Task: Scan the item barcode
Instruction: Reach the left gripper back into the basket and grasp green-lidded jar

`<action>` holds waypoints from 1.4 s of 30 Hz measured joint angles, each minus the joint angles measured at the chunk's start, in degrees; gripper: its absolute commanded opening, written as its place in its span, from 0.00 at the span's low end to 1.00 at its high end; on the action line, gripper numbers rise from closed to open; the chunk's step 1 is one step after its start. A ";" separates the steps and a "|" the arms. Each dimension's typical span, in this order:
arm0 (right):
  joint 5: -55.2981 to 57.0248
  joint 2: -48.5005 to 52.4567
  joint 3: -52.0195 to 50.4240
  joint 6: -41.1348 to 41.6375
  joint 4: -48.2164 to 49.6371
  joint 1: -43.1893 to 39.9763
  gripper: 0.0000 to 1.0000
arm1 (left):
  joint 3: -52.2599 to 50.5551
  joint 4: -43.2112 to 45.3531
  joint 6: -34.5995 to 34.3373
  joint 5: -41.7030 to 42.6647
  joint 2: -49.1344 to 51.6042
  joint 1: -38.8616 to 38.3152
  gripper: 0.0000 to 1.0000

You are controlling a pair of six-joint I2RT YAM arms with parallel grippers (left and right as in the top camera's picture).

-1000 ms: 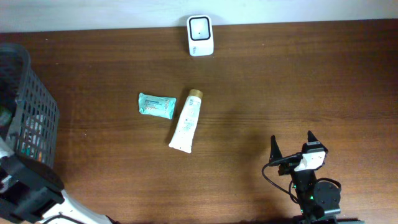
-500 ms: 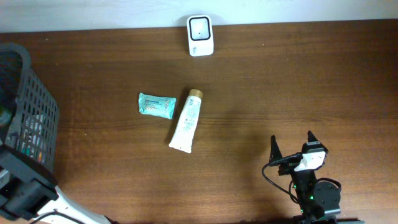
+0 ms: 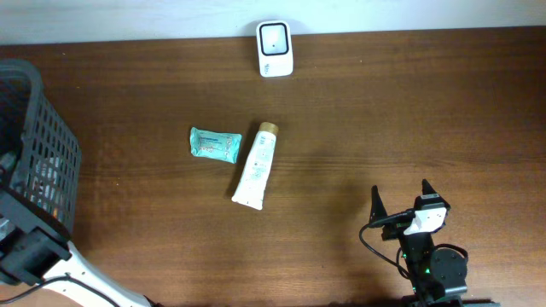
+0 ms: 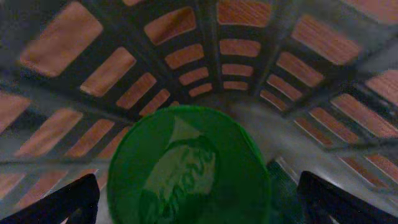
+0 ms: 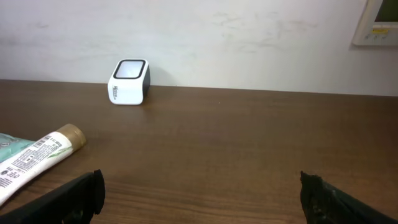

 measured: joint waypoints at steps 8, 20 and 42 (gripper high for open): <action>0.00 0.00 0.00 0.00 0.00 0.00 0.98 | -0.33 3.72 0.09 0.02 3.52 0.02 0.88; 0.00 0.00 0.00 -0.02 0.00 0.00 0.99 | -0.31 4.79 0.39 0.22 3.30 0.02 0.61; -0.02 0.00 0.00 0.02 0.00 0.00 0.98 | -0.76 -0.48 -0.52 15.41 -23.23 0.02 0.61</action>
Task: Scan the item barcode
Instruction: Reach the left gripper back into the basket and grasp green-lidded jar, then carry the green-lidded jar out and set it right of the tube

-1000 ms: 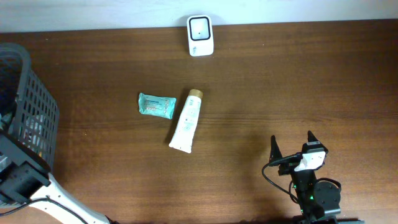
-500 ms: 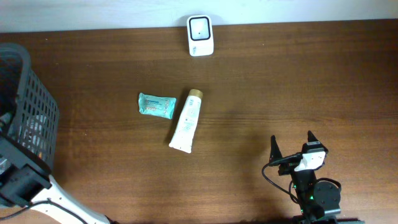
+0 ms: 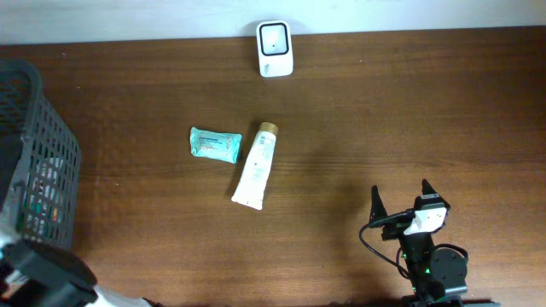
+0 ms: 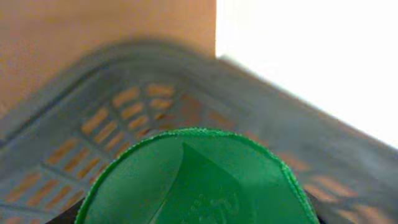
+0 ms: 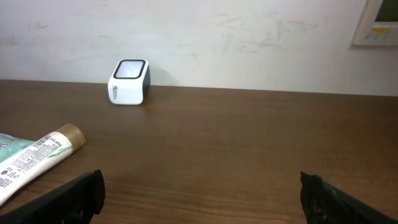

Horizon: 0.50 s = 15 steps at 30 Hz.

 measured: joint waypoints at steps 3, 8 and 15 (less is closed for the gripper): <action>0.02 0.00 0.00 -0.04 0.00 0.00 0.98 | 0.00 -0.26 -0.48 5.90 -4.72 0.00 0.61; 0.02 0.00 0.00 -0.04 -0.02 0.00 0.98 | 0.00 -0.90 -2.47 14.91 -11.50 -1.31 0.61; 0.02 0.00 0.00 0.00 0.00 0.00 0.98 | 0.02 -3.91 -3.23 20.13 -14.27 -16.83 0.59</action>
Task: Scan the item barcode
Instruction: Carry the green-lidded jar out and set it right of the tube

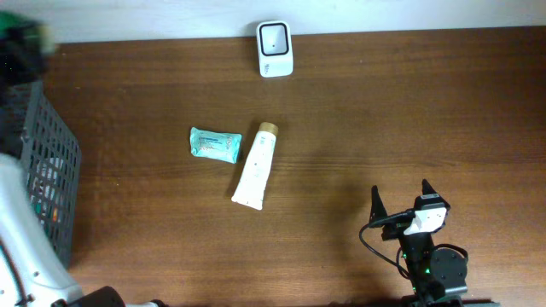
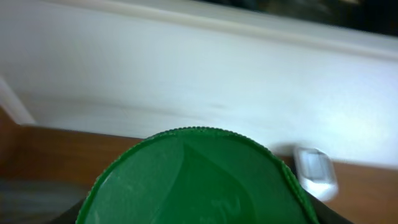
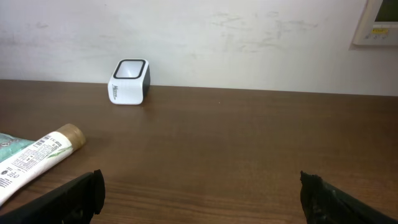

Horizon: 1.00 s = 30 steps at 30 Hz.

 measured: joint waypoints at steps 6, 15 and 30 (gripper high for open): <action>0.00 0.00 0.00 -0.04 0.00 0.00 0.98 | -0.04 -4.66 0.59 -4.20 0.52 -19.78 0.63; 0.00 0.00 0.00 -0.04 0.00 0.00 0.98 | -0.04 -9.22 2.23 -9.16 9.38 -42.21 0.62; 0.00 0.00 0.00 -0.02 0.00 0.00 0.98 | -0.07 -4.57 2.47 -11.72 30.67 -60.54 0.63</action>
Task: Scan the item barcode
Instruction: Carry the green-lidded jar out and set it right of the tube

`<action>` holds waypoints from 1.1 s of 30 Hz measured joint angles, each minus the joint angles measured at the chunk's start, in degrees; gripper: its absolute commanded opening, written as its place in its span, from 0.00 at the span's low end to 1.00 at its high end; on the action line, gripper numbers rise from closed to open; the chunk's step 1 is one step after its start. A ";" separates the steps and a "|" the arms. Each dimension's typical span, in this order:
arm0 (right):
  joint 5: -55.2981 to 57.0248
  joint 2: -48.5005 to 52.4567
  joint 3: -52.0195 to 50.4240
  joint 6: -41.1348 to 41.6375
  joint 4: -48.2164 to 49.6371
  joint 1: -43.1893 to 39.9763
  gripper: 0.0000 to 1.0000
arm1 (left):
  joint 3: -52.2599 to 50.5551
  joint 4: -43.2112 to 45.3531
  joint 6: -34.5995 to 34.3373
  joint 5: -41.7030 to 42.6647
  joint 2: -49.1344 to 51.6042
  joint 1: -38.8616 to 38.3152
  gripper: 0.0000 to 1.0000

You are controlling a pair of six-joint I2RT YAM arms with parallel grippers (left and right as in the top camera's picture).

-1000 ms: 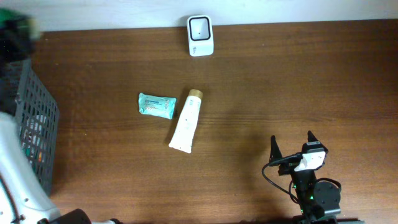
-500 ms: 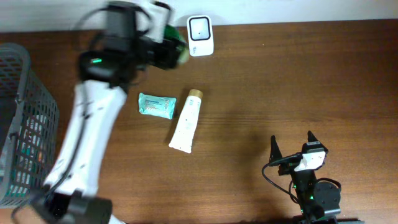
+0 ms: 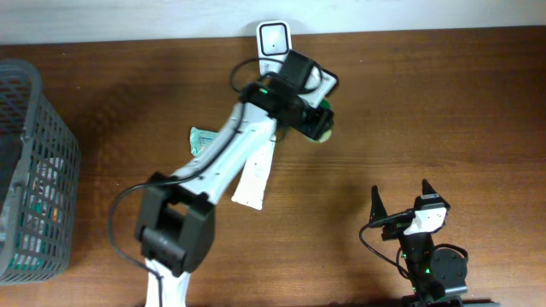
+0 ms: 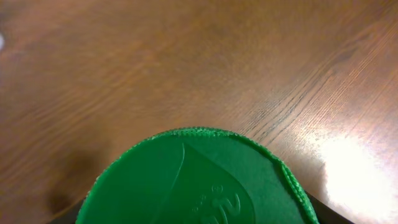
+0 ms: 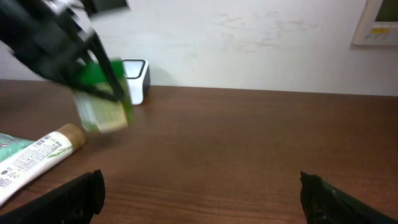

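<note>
My left gripper is shut on a green-lidded container, held above the table just in front and to the right of the white barcode scanner. In the left wrist view the green lid fills the lower frame over bare wood. The right wrist view shows the container blurred, next to the scanner. My right gripper rests open at the near right, with nothing between its fingers.
A white tube and a teal packet lie in the middle of the table, under the left arm. A dark mesh basket holding more items stands at the left edge. The wall runs behind the scanner.
My left arm has moved from the far left corner above the basket to the middle back of the table, still holding the green-lidded container, now beside the scanner. The right arm is unmoved.
My left gripper was down in the basket around the green-lidded container. Then it held the container near the basket's rim, then above the basket at the far left. Now it holds it by the scanner. The right gripper stayed open and still.
</note>
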 measured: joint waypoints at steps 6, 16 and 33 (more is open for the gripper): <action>0.00 0.00 0.00 0.00 0.00 0.00 0.98 | 0.00 0.94 0.24 -1.70 6.08 -4.55 0.66; 0.00 0.00 0.00 -0.04 0.00 0.00 0.98 | -0.04 6.80 0.37 -2.08 9.66 -6.54 0.80; -0.02 0.00 0.00 0.00 -0.02 0.00 0.98 | 11.76 -7.93 0.42 -2.23 2.69 -0.33 0.99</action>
